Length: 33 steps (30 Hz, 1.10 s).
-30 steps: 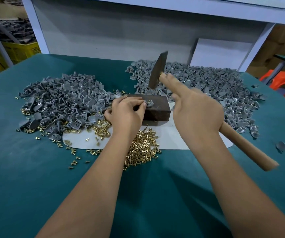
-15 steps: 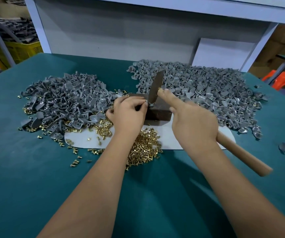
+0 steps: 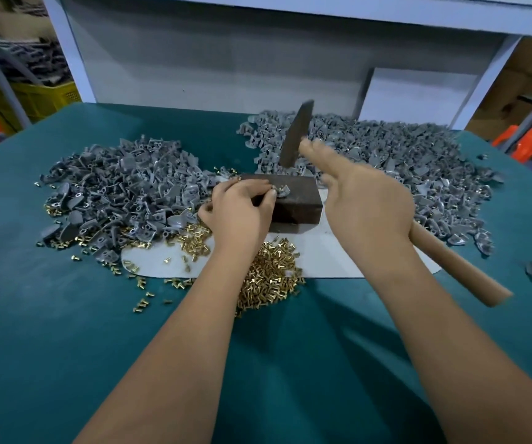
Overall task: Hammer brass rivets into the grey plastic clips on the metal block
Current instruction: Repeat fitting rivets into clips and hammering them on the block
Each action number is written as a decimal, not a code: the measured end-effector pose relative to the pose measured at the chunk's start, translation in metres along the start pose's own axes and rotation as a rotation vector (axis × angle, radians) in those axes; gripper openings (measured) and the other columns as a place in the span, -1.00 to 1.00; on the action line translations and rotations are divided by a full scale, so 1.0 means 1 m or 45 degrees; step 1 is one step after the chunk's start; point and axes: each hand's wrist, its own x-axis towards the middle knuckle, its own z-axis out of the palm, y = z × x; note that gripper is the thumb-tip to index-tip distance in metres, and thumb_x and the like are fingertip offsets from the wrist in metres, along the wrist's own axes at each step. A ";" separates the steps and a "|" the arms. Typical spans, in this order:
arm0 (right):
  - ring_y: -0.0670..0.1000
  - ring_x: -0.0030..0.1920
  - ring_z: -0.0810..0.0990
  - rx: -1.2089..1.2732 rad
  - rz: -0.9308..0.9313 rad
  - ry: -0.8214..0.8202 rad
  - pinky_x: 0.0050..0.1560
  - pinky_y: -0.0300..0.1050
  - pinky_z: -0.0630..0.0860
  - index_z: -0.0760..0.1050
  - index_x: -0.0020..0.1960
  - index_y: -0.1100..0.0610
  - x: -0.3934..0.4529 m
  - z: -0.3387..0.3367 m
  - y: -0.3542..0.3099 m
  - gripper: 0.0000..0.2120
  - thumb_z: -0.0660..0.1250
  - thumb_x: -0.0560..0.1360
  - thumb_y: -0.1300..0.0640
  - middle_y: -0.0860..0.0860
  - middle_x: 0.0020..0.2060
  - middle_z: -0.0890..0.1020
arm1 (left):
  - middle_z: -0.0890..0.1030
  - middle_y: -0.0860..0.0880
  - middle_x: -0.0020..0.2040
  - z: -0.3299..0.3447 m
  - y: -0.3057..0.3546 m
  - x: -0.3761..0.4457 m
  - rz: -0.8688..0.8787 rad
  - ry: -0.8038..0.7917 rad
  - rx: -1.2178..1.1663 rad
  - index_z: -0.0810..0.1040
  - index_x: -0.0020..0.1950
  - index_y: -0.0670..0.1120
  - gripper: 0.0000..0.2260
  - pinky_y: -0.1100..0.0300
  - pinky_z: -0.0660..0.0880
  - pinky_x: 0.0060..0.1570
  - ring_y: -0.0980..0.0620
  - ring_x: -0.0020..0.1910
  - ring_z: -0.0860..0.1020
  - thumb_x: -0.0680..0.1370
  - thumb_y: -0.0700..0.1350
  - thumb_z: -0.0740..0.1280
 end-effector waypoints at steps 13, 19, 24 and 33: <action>0.16 -0.21 0.46 0.119 0.372 -0.127 -0.32 -0.08 0.24 0.29 0.41 -0.14 -0.008 0.034 0.033 -0.65 0.10 0.64 0.05 0.11 0.02 0.57 | 0.50 0.34 0.11 -0.009 0.003 0.001 -0.098 -0.177 -0.270 0.64 -0.01 0.16 -0.90 0.12 0.03 0.24 0.15 0.41 0.20 0.58 -0.01 0.34; 0.21 -0.13 0.55 0.109 0.399 -0.104 -0.33 -0.08 0.23 0.41 0.26 -0.01 -0.009 0.042 0.042 -0.77 0.12 0.63 0.05 0.12 -0.06 0.62 | 0.50 0.37 0.06 -0.013 0.004 0.000 -0.083 -0.196 -0.317 0.55 -0.16 0.23 -0.84 -0.06 0.12 0.41 0.12 0.42 0.21 0.58 -0.02 0.34; 0.22 -0.04 0.48 -0.011 0.457 -0.237 -0.19 -0.04 0.33 0.54 0.10 0.09 -0.012 0.050 0.049 -0.81 0.19 0.57 0.11 0.18 -0.06 0.61 | 0.47 0.39 0.04 -0.013 0.003 -0.001 -0.074 -0.211 -0.399 0.58 -0.12 0.21 -0.87 -0.17 0.21 0.42 0.10 0.43 0.21 0.58 -0.03 0.35; -0.12 -0.07 0.52 0.918 0.115 0.098 -0.03 -0.23 0.49 0.54 0.21 0.01 -0.016 0.038 0.010 -0.72 0.30 0.53 0.23 -0.10 -0.04 0.56 | 0.64 0.16 -0.08 -0.017 0.008 -0.004 0.061 0.003 -0.521 0.67 0.01 0.02 -0.90 0.10 0.55 0.11 0.22 -0.02 0.57 0.57 -0.06 0.36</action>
